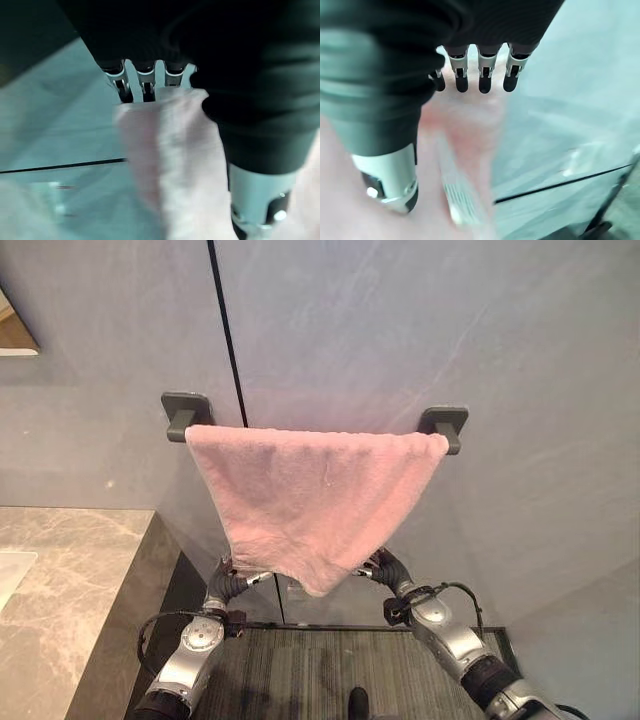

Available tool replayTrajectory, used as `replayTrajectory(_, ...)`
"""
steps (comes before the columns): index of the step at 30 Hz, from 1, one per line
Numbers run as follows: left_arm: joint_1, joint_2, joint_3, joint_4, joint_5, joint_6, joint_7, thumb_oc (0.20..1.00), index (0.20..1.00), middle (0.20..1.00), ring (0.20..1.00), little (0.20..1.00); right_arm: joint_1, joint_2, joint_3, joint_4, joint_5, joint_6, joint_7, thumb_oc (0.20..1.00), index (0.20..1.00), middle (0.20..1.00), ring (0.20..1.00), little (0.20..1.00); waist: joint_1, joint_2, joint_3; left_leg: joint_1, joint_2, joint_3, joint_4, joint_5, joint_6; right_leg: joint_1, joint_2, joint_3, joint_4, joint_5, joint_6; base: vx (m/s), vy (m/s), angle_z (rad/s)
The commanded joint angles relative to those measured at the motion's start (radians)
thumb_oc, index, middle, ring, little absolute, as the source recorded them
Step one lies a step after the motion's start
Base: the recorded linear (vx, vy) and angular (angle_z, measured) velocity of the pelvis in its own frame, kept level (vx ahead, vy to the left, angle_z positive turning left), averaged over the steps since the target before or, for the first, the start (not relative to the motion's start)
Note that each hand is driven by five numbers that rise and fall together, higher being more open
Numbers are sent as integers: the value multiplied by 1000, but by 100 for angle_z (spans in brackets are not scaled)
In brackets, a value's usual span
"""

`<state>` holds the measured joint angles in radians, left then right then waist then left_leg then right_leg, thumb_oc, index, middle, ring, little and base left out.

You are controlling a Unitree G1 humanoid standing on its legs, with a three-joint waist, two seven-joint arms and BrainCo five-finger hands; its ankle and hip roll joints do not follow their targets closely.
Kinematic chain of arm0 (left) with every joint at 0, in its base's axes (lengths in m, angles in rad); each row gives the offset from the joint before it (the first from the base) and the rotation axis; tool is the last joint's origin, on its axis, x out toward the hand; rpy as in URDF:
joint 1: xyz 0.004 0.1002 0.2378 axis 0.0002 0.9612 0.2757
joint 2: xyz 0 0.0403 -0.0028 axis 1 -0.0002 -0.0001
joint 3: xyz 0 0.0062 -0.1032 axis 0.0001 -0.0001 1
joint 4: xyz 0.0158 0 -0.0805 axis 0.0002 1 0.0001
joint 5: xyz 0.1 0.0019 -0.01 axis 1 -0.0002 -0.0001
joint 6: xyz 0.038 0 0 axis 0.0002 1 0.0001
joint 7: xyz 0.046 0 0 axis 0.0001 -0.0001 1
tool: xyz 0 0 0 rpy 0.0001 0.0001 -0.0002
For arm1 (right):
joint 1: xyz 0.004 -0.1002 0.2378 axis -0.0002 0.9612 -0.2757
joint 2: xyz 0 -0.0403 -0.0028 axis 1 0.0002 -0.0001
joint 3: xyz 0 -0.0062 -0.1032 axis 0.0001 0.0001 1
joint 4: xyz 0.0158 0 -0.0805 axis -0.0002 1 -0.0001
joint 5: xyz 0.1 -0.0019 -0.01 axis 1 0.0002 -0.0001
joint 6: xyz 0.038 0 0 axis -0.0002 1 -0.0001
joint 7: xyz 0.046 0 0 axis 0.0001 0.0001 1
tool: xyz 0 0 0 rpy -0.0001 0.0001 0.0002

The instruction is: Put brush and paste in cup on sink, flatten towel.

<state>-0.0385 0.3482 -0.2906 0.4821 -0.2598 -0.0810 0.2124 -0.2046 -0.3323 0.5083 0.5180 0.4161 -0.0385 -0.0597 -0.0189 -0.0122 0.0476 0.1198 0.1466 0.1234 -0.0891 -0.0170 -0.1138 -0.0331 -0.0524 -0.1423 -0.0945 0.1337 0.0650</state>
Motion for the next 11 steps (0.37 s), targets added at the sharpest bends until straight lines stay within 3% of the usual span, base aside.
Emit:
replayTrajectory(1, -28, 21, -21, 38, 40, -18, -15, 1000, 1000, 1000, 1000, 1000, 2, 23, -49, 20, -17, -37, 10, 1000, 1000, 1000, 1000, 1000, -7, -30, -31, -37, -23, 27, 2, 24, 25, 78, -91, 30, 7, -82, 89, 0, 0, 0)
replayTrajectory(11, 19, -51, -4, 389, 65, -19, -63, 1000, 1000, 1000, 1000, 1000, 90, 24, -139, 390, -126, -50, 16, 1000, 1000, 1000, 1000, 1000, -17, -7, -34, -36, -23, 33, 2, 33, 22, 68, -95, 46, 7, -74, 90, -37, -5, -2)
